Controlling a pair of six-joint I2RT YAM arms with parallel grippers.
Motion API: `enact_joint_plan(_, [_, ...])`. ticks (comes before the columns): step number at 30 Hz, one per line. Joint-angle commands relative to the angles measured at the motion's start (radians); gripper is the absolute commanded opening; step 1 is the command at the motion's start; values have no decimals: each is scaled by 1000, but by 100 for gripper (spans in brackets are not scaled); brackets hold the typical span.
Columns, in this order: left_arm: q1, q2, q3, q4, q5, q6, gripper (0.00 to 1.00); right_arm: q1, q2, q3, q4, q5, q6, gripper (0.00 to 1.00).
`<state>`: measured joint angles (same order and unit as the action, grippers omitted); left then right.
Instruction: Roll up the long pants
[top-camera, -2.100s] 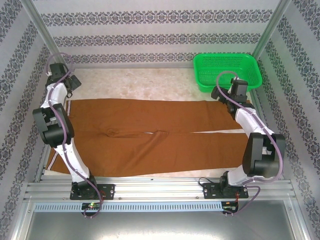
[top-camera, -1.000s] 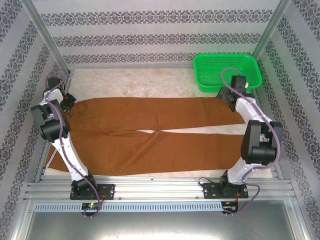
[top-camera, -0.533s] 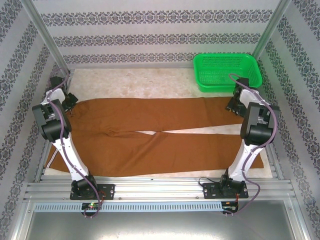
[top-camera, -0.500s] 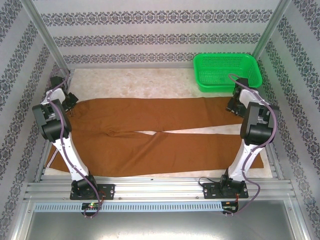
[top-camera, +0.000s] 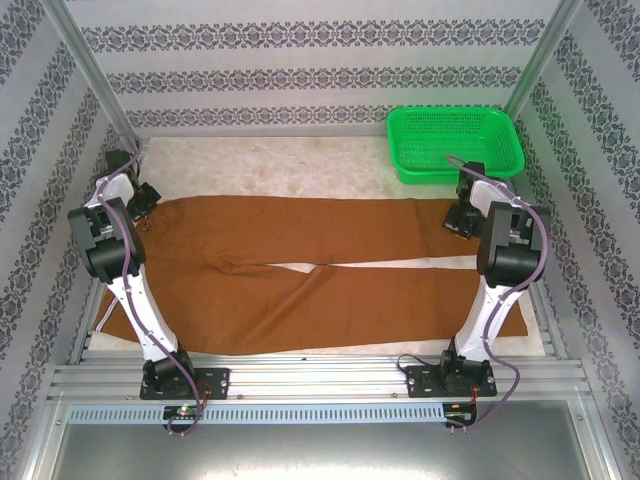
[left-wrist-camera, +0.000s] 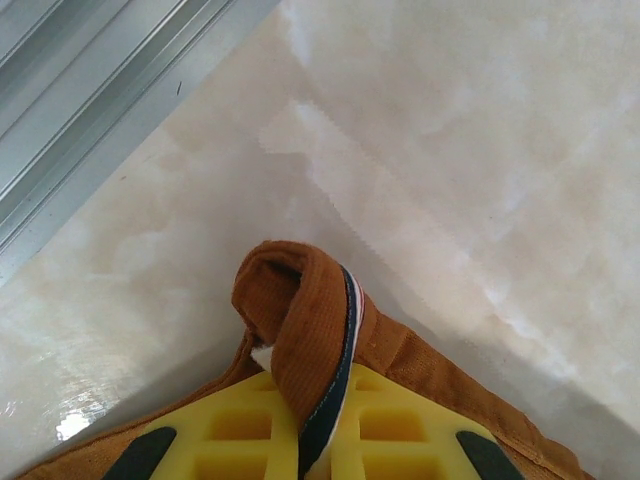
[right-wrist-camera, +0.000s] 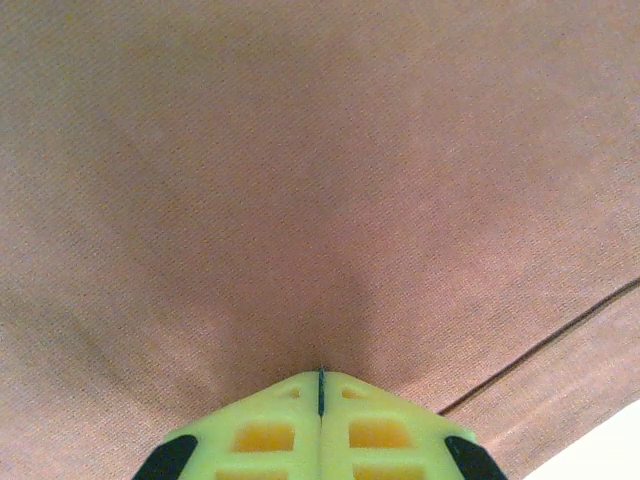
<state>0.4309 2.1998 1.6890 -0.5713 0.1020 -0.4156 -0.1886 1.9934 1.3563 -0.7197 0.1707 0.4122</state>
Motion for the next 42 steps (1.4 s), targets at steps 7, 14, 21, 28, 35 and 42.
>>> enact_joint_plan(7, [-12,-21,11,-76,-21,23,0,25,-234,-252,-80,133,45,0])
enact_joint_plan(14, [-16,27,49,-65,41,0,0,-131,-308,-118,17,112,103,64])
enact_joint_plan(21, [-19,13,-7,-34,39,12,0,-207,-69,108,-11,85,79,64])
enact_joint_plan(28, [-26,-9,-11,-30,48,14,0,-270,79,214,0,55,54,65])
enact_joint_plan(35, [-35,-14,-27,-32,25,18,0,-312,221,372,-64,-63,62,70])
enact_joint_plan(42, [-37,-28,-38,-30,20,26,0,-306,190,376,-20,-75,76,71])
